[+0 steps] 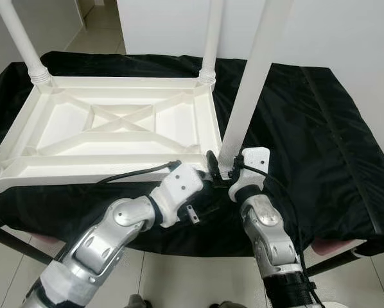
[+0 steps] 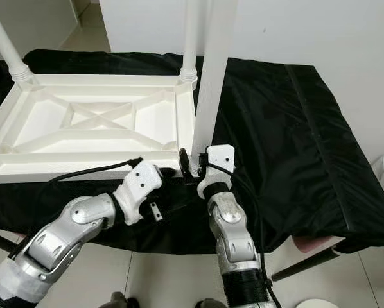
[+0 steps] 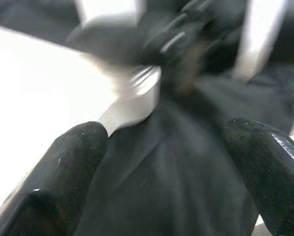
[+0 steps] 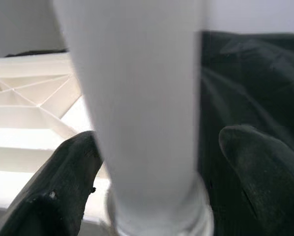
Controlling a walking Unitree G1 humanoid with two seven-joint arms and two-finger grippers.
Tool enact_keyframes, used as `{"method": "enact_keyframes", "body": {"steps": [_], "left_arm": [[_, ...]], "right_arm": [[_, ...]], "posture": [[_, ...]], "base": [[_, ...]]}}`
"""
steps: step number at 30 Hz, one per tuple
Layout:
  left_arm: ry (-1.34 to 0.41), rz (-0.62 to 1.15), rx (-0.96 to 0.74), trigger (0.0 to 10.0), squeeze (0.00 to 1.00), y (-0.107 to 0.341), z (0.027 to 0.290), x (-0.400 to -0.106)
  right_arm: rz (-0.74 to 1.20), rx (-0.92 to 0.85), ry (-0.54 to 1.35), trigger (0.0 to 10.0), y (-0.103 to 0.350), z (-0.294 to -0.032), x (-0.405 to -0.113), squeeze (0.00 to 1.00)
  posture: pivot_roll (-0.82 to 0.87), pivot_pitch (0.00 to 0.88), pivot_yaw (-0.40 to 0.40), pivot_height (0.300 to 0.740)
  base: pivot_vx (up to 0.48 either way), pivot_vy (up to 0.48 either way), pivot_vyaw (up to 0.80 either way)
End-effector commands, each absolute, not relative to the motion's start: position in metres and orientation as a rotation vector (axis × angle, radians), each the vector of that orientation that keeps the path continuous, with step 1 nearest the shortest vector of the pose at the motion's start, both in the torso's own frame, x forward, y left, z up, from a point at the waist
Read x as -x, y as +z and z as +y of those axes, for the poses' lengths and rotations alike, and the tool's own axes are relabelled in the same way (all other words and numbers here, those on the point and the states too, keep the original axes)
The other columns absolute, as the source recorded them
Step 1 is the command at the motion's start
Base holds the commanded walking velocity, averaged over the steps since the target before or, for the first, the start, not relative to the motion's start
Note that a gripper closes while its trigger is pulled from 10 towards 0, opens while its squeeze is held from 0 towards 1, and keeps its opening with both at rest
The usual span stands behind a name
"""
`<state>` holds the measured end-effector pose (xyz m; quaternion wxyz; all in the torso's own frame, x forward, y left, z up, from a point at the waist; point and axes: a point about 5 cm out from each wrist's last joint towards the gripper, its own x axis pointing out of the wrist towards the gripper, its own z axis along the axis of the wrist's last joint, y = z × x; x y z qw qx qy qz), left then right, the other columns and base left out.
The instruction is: Building children table
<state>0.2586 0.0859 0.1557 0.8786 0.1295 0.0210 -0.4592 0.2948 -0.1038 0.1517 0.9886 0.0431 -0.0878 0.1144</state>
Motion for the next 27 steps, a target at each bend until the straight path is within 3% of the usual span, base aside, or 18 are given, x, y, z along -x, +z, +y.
{"method": "enact_keyframes", "body": {"steps": [1, 8, 18, 27], "left_arm": [[-0.738, 0.034, -0.268, 10.0, 0.0, 0.154, 0.102, -0.266], [-0.901, 0.048, -0.312, 10.0, 0.0, 0.137, 0.097, -0.241], [-0.896, 0.043, -0.145, 10.0, 0.0, 0.147, 0.083, -0.241], [-0.894, 0.011, -0.177, 10.0, 0.0, 0.154, 0.085, -0.24]], "right_arm": [[-0.192, -0.1, 0.226, 10.0, 0.152, -0.107, -0.293, 0.0], [-0.168, -0.121, 0.252, 10.0, 0.154, -0.118, -0.31, 0.0], [-0.204, -0.019, 0.378, 10.0, 0.16, -0.122, -0.319, 0.0], [-0.199, 0.051, 0.543, 10.0, 0.159, -0.121, -0.324, 0.0]], "posture": [[-0.14, 0.122, -0.004, 0.74], [-0.12, 0.109, -0.018, 0.74], [-0.12, 0.098, -0.004, 0.74], [-0.11, 0.102, 0.011, 0.74]], "base": [[0.0, 0.0, 0.0], [0.0, 0.0, 0.0], [0.0, 0.0, 0.0], [0.0, 0.0, 0.0]]}}
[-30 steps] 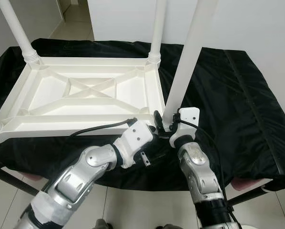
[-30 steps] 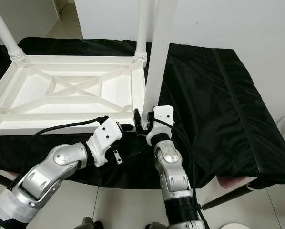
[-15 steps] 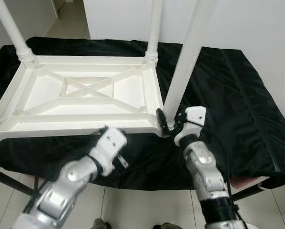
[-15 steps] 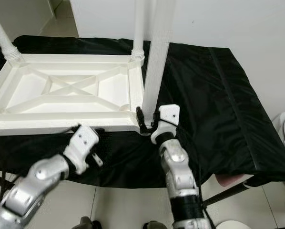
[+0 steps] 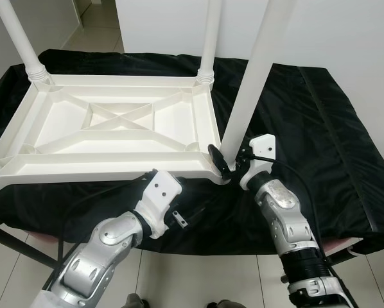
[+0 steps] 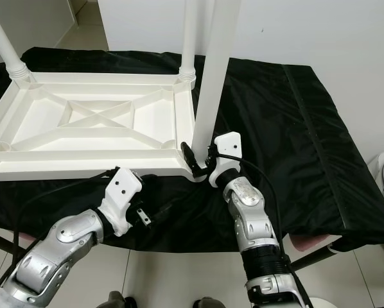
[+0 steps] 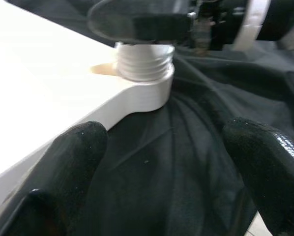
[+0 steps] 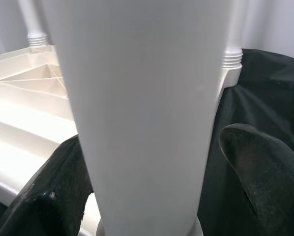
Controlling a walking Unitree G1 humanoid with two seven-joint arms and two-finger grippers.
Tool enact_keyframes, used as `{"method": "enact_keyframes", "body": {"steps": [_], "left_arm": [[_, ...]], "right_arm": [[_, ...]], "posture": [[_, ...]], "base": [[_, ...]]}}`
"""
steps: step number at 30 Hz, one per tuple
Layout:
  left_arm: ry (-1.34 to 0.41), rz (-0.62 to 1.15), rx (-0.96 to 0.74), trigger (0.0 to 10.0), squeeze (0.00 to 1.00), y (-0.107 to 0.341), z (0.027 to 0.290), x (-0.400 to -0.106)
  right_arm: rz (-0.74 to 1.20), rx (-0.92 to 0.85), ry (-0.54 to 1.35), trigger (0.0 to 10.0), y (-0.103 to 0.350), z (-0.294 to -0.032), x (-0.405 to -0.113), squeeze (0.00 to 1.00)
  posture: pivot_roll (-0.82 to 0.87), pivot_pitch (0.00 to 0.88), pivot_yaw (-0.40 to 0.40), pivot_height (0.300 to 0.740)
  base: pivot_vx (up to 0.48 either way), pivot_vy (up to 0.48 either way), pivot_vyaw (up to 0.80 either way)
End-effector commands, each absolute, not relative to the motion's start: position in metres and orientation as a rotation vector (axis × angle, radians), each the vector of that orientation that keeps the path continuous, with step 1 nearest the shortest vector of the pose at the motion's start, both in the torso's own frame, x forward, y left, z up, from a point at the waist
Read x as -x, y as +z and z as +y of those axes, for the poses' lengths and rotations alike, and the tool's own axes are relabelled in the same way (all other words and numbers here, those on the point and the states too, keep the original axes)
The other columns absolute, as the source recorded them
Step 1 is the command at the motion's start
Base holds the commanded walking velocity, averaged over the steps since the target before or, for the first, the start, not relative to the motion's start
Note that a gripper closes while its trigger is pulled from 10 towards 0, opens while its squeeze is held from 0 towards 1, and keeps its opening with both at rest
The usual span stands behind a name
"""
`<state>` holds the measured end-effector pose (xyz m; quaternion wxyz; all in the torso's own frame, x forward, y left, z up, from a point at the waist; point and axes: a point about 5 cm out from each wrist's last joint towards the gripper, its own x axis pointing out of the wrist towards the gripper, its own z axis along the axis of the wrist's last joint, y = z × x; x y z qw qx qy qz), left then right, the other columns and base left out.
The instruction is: Building children table
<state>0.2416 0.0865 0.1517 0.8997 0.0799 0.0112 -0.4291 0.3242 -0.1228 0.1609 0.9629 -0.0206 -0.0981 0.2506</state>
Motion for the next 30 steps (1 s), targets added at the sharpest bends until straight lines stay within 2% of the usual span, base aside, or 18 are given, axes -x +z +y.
{"method": "enact_keyframes", "body": {"steps": [1, 9, 10, 11, 12, 13, 21, 22, 23, 30], "left_arm": [[-0.897, 0.005, -0.179, 10.0, 0.0, 0.156, 0.085, -0.24], [-0.9, 0.004, -0.197, 10.0, 0.0, 0.157, 0.082, -0.239], [-0.902, 0.004, -0.199, 10.0, 0.0, 0.157, 0.081, -0.238], [-0.902, 0.004, -0.199, 10.0, 0.0, 0.157, 0.081, -0.238], [-0.904, 0.003, -0.197, 10.0, 0.0, 0.158, 0.081, -0.238], [-0.904, 0.002, -0.196, 10.0, 0.0, 0.158, 0.08, -0.237], [-0.894, 0.0, -0.201, 10.0, 0.0, 0.16, 0.083, -0.237], [-0.895, 0.001, -0.202, 10.0, 0.0, 0.159, 0.083, -0.237], [-0.895, 0.002, -0.203, 10.0, 0.0, 0.159, 0.084, -0.237], [-0.896, 0.002, -0.2, 10.0, 0.0, 0.16, 0.082, -0.238]], "right_arm": [[-0.19, 0.067, 0.581, 10.0, 0.158, -0.122, -0.324, 0.0], [-0.15, 0.095, 0.733, 10.0, 0.154, -0.128, -0.324, 0.0], [-0.144, 0.109, 0.742, 8.6, 0.152, -0.13, -0.325, 0.0], [-0.144, 0.109, 0.742, 8.6, 0.152, -0.13, -0.325, 0.0], [-0.136, 0.125, 0.742, 6.2, 0.15, -0.133, -0.326, 0.0], [-0.128, 0.142, 0.739, 0.0, 0.148, -0.136, -0.327, 0.0], [-0.108, 0.118, 0.722, 0.0, 0.143, -0.143, -0.329, 0.0], [-0.107, 0.11, 0.719, 1.5, 0.142, -0.143, -0.328, 0.0], [-0.103, 0.102, 0.708, 10.0, 0.142, -0.144, -0.329, 0.0], [-0.104, 0.052, 0.686, 10.0, 0.144, -0.143, -0.329, 0.0]], "posture": [[-0.11, 0.104, 0.01, 0.74], [-0.1, 0.114, 0.017, 0.74], [-0.1, 0.117, 0.019, 0.74], [-0.1, 0.117, 0.019, 0.74], [-0.1, 0.115, 0.022, 0.74], [-0.09, 0.113, 0.016, 0.74], [-0.09, 0.121, 0.019, 0.74], [-0.09, 0.121, 0.019, 0.74], [-0.09, 0.117, 0.022, 0.74], [-0.1, 0.126, 0.021, 0.74]], "base": [[0.0, 0.0, 0.0], [0.0, 0.0, 0.0], [0.0, 0.0, 0.0], [0.0, 0.0, 0.0], [0.0, 0.0, 0.0], [0.0, 0.0, 0.0], [0.0, 0.0, 0.0], [0.0, 0.0, 0.0], [0.0, 0.0, 0.0], [0.0, 0.0, 0.0]]}}
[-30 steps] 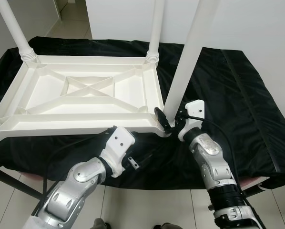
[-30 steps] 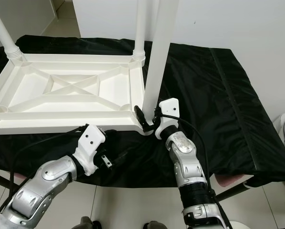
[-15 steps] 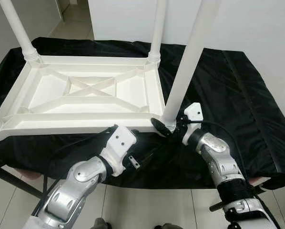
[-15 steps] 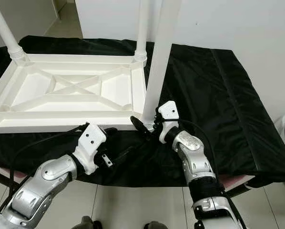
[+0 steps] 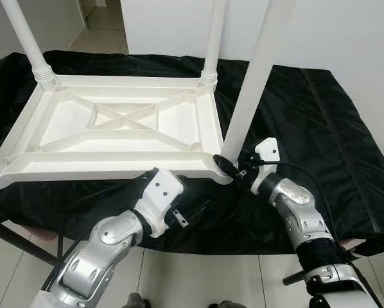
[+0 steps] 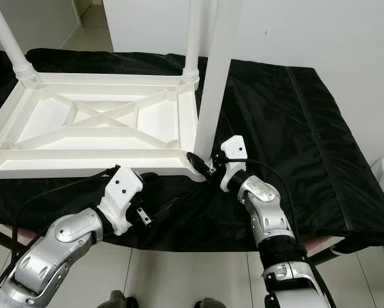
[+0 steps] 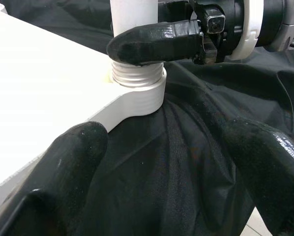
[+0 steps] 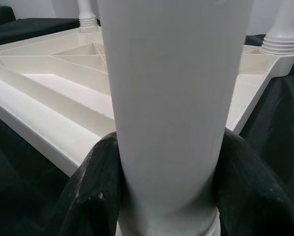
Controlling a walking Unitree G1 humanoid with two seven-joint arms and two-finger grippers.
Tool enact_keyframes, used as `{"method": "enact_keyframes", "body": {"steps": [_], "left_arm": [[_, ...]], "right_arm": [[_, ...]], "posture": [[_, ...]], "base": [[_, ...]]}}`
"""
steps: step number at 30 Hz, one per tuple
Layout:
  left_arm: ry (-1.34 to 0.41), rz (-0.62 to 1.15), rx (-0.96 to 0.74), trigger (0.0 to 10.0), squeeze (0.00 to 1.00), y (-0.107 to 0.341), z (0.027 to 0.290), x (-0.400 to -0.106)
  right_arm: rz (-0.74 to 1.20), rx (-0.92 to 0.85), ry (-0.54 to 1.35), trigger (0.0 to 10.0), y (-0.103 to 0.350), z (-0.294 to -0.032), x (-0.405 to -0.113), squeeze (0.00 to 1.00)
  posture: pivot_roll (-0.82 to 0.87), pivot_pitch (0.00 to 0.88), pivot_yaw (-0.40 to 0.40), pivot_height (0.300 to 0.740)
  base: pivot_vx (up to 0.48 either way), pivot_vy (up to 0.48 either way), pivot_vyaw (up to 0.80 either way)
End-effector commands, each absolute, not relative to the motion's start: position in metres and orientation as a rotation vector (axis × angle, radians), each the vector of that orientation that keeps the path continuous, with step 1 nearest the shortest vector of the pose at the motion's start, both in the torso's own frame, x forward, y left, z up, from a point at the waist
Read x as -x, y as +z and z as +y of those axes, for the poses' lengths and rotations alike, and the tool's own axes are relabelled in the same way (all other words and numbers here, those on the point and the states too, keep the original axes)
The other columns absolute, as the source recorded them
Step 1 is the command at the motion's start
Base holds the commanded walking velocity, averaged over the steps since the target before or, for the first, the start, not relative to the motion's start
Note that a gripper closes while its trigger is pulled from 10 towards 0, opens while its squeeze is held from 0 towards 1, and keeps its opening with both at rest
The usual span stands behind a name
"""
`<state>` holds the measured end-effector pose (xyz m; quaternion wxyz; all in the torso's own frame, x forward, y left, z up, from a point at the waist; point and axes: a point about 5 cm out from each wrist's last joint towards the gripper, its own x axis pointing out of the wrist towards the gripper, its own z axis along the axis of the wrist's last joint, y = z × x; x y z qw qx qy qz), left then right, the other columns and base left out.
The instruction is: Building children table
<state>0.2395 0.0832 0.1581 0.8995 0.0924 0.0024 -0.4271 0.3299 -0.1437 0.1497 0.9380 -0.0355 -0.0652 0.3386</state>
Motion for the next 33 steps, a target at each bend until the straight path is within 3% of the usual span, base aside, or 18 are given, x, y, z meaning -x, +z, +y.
{"method": "enact_keyframes", "body": {"steps": [1, 17, 28, 33], "left_arm": [[-0.895, 0.003, -0.199, 10.0, 0.0, 0.16, 0.082, -0.238], [-0.902, 0.007, -0.184, 10.0, 0.0, 0.159, 0.079, -0.236], [-0.906, 0.002, -0.175, 10.0, 0.0, 0.159, 0.077, -0.235], [-0.917, -0.007, -0.164, 10.0, 0.0, 0.16, 0.071, -0.235]], "right_arm": [[-0.107, 0.063, 0.675, 10.0, 0.143, -0.142, -0.328, 0.0], [-0.065, 0.074, 0.577, 10.0, 0.137, -0.126, -0.321, 0.0], [-0.028, 0.007, 0.269, 10.0, 0.138, -0.112, -0.311, 0.0], [-0.045, -0.076, 0.196, 10.0, 0.139, -0.081, -0.294, 0.0]], "posture": [[-0.1, 0.125, 0.021, 0.74], [-0.1, 0.127, 0.009, 0.74], [-0.1, 0.119, -0.005, 0.74], [-0.11, 0.103, -0.011, 0.74]], "base": [[0.0, 0.0, 0.0], [0.0, 0.0, 0.0], [0.0, 0.0, 0.0], [0.0, 0.0, 0.0]]}}
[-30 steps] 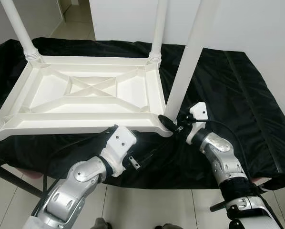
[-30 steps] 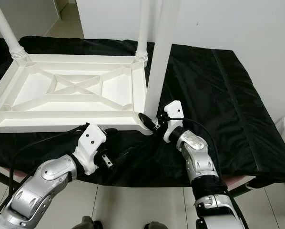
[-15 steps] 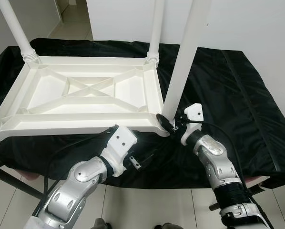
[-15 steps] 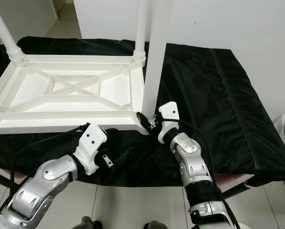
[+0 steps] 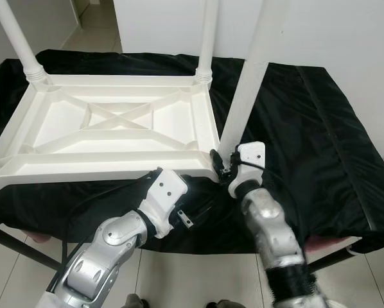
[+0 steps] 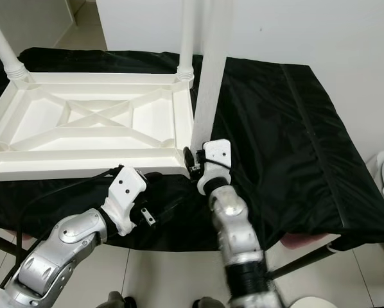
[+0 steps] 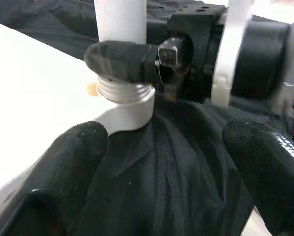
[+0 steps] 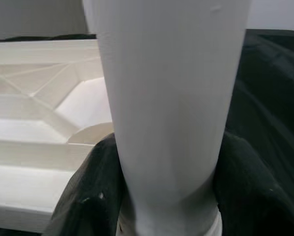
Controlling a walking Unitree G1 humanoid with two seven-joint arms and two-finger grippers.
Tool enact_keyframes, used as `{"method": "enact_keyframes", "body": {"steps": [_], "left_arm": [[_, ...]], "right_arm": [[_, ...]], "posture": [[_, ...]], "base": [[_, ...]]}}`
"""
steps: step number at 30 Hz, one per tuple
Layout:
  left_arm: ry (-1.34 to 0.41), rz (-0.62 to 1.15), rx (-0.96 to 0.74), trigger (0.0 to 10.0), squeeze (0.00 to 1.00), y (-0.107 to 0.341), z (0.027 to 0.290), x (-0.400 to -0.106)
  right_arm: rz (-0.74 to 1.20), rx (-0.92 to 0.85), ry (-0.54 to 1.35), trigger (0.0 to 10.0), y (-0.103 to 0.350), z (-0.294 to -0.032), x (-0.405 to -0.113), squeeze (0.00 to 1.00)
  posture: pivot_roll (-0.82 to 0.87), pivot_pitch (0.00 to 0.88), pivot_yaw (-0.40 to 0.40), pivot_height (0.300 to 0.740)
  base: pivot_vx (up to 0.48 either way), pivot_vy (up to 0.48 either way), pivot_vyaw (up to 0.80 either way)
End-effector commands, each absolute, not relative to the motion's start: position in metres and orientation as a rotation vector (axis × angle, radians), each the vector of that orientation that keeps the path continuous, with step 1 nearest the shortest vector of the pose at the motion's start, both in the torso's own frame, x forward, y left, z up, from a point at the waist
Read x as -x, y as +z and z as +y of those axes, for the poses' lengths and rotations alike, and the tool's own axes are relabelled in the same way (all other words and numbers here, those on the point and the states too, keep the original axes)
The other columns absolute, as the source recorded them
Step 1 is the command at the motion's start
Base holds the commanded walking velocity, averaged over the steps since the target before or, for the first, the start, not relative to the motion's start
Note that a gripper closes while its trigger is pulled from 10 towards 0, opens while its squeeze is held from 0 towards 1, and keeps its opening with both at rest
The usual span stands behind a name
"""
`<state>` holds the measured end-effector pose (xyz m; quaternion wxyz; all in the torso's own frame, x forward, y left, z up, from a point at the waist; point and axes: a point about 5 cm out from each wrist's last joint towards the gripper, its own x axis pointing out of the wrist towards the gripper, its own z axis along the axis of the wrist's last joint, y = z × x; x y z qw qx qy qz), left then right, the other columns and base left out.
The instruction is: Building children table
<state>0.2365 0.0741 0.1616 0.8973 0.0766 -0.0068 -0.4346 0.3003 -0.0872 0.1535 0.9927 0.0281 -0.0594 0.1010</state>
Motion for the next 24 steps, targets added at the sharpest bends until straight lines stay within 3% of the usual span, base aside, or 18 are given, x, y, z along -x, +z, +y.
{"method": "enact_keyframes", "body": {"steps": [1, 10, 11, 18, 19, 21, 22, 24], "left_arm": [[-0.92, -0.007, -0.162, 10.0, 0.0, 0.16, 0.07, -0.235], [-0.922, -0.007, -0.169, 10.0, 0.0, 0.16, 0.071, -0.236], [-0.925, -0.008, -0.169, 10.0, 0.0, 0.161, 0.071, -0.236], [-0.924, -0.015, -0.167, 10.0, 0.0, 0.162, 0.069, -0.235], [-0.922, -0.014, -0.166, 10.0, 0.0, 0.162, 0.069, -0.235], [-0.921, -0.014, -0.165, 10.0, 0.0, 0.162, 0.069, -0.235], [-0.92, -0.014, -0.163, 10.0, 0.0, 0.162, 0.07, -0.235], [-0.919, -0.014, -0.161, 10.0, 0.0, 0.162, 0.07, -0.234]], "right_arm": [[-0.046, -0.078, 0.193, 10.0, 0.14, -0.081, -0.295, 0.0], [-0.044, -0.077, 0.2, 10.0, 0.141, -0.079, -0.293, 0.0], [-0.058, -0.106, 0.218, 10.0, 0.143, -0.077, -0.292, 1.0], [-0.093, -0.103, 0.195, 10.0, 0.15, -0.081, -0.294, 1.0], [-0.094, -0.107, 0.204, 10.0, 0.151, -0.082, -0.294, 0.67], [-0.096, -0.11, 0.212, 10.0, 0.152, -0.083, -0.295, 0.67], [-0.102, -0.102, 0.24, 10.0, 0.153, -0.085, -0.296, 0.0], [-0.107, -0.095, 0.259, 10.0, 0.153, -0.086, -0.297, 0.0]], "posture": [[-0.11, 0.102, -0.01, 0.74], [-0.1, 0.093, -0.007, 0.74], [-0.1, 0.092, -0.008, 0.74], [-0.1, 0.089, -0.013, 0.74], [-0.1, 0.089, -0.015, 0.74], [-0.1, 0.089, -0.015, 0.74], [-0.1, 0.09, -0.014, 0.74], [-0.1, 0.09, -0.014, 0.74]], "base": [[0.0, 0.0, 0.0], [0.0, 0.0, 0.0], [0.0, 0.0, 0.0], [0.0, 0.0, 0.0], [0.0, 0.0, 0.0], [0.0, 0.0, 0.0], [0.0, 0.0, 0.0], [0.0, 0.0, 0.0]]}}
